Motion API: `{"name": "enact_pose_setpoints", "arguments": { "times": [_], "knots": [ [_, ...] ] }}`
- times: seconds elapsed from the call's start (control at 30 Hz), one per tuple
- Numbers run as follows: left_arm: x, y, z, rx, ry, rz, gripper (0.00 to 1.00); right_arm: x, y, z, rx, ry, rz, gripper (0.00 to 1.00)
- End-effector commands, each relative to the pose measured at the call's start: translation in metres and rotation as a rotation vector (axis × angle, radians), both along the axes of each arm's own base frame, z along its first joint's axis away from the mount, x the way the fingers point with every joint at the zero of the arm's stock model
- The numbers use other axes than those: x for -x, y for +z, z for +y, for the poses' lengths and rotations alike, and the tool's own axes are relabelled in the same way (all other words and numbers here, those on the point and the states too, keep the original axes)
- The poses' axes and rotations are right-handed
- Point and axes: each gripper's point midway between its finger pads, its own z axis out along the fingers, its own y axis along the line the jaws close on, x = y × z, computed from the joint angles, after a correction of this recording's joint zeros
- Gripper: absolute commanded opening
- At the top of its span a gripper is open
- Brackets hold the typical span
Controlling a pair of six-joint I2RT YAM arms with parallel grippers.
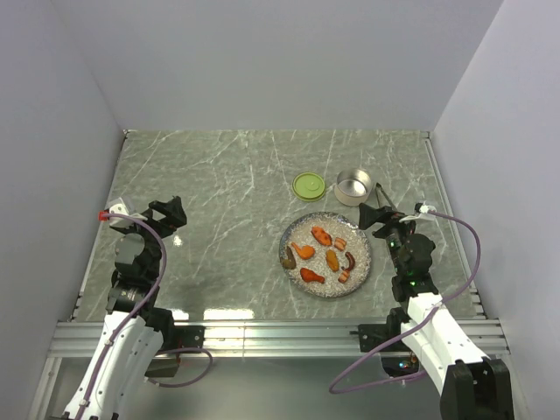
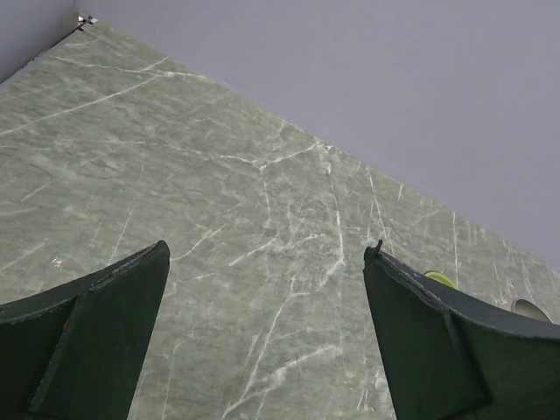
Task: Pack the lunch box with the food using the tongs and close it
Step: Grab the clamp with the right arm
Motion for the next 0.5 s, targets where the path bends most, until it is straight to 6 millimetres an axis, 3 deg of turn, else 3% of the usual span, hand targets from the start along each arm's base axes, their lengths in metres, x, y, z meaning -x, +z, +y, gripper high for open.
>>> {"name": "enact_pose_setpoints", "arguments": {
  "times": [0.0,0.47],
  "knots": [
    [-0.0005,0.0054,0.0001,-0.010,-0.003,-0.020,0.99,-0.0047,0.0327,-0.0036,0.007,-0.017,-0.090,1.00],
    [-0.0001,0.0022,-0.0027,-0.002,-0.018,-0.020,1.00,-0.0107,0.0244,-0.0119,-0.013,-0.071,-0.011,1.00]
  ]
}}
